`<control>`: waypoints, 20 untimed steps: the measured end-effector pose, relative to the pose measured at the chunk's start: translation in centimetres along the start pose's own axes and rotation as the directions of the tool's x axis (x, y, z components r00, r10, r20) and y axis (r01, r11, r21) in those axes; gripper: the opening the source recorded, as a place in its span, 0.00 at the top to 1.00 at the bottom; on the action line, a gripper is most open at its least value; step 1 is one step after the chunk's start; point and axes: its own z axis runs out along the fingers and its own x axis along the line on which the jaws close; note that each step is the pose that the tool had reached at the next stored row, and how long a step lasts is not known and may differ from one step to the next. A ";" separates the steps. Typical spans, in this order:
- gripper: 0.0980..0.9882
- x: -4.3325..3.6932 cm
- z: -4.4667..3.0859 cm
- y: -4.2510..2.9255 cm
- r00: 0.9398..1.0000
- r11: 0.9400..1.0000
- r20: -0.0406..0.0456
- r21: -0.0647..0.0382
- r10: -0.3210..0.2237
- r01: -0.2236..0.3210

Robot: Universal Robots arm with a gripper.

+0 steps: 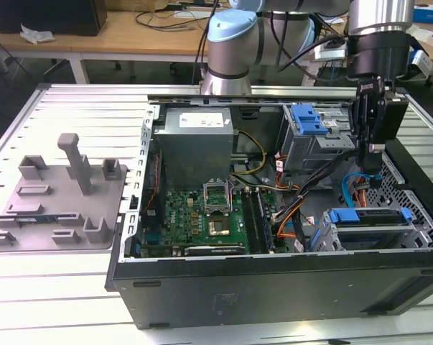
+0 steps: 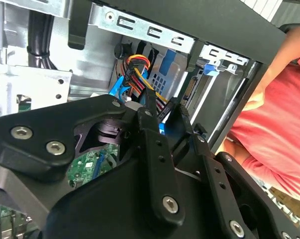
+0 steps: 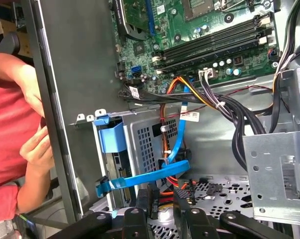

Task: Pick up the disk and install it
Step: 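Insert the first disk wire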

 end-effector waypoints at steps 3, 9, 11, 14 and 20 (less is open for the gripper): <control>0.73 -0.01 0.18 0.01 1.000 1.000 -0.001 0.000 0.000 0.000; 0.73 -0.08 0.20 -0.16 1.000 1.000 -0.010 0.002 0.000 0.000; 0.73 -0.11 0.23 -0.21 1.000 1.000 -0.014 0.002 -0.001 0.001; 0.73 -0.16 0.29 -0.20 1.000 1.000 -0.019 0.003 -0.001 0.001; 0.89 -0.32 0.37 -0.16 1.000 1.000 -0.029 0.005 -0.001 0.001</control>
